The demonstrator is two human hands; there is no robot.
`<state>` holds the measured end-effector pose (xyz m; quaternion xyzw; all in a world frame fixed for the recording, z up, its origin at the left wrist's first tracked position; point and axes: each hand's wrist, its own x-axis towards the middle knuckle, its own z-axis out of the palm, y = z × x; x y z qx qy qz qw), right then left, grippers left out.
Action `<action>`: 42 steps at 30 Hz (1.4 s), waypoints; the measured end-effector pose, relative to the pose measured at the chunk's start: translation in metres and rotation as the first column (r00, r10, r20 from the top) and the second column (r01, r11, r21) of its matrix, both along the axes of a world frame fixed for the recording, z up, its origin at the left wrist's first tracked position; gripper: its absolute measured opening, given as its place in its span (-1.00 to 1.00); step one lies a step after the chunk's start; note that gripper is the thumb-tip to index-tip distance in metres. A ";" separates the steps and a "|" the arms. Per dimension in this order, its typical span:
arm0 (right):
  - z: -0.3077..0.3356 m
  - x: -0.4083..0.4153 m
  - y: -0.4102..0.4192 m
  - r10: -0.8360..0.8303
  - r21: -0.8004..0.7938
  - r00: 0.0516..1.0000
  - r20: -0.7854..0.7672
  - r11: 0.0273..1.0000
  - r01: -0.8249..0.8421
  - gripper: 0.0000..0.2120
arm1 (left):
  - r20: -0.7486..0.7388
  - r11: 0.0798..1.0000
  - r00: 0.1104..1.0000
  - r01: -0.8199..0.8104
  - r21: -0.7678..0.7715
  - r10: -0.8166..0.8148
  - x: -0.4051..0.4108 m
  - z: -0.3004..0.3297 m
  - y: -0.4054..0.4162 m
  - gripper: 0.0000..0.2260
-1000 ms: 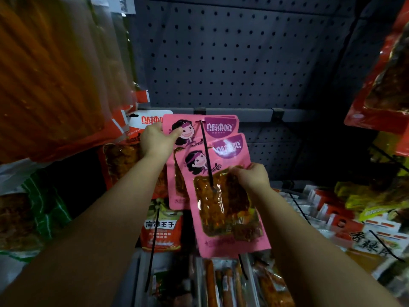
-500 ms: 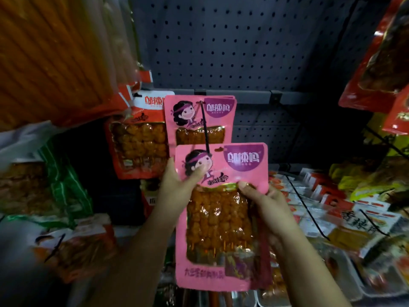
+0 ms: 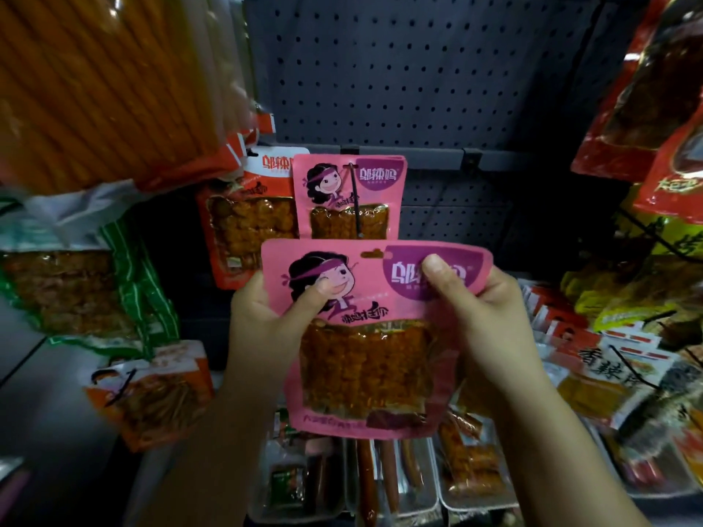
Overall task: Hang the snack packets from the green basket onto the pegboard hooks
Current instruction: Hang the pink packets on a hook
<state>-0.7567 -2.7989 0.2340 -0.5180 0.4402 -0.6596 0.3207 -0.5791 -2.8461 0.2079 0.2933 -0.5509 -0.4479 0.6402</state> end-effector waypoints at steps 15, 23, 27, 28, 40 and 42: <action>0.000 0.010 -0.026 -0.130 0.088 0.992 -0.007 0.988 0.130 -0.85 | 0.023 0.991 0.998 -0.069 0.112 0.067 0.003 0.001 -0.016 -0.85; -0.013 0.004 -0.046 -0.119 0.133 0.993 -0.016 0.984 0.120 -0.89 | 0.085 0.994 0.995 -0.063 0.091 0.056 0.005 -0.009 -0.041 -0.82; -0.023 -0.005 -0.056 -0.123 0.130 0.990 -0.069 0.983 0.131 -0.93 | 0.133 0.997 0.988 -0.080 0.017 0.077 0.010 -0.017 -0.065 -0.85; -0.026 -0.006 -0.060 -0.137 0.136 0.987 -0.079 0.980 0.147 -0.93 | 0.163 0.994 0.981 -0.108 0.006 0.105 0.012 -0.020 -0.072 -0.85; -0.010 -0.022 -0.156 -0.278 0.278 0.936 -0.214 0.901 0.332 -0.86 | 0.465 0.961 0.849 -0.276 -0.013 0.250 -0.001 -0.007 -0.168 -0.84; -0.008 -0.025 -0.174 -0.301 0.295 0.919 -0.254 0.881 0.370 -0.85 | 0.510 0.952 0.817 -0.306 -0.015 0.270 -0.005 -0.004 -0.182 -0.83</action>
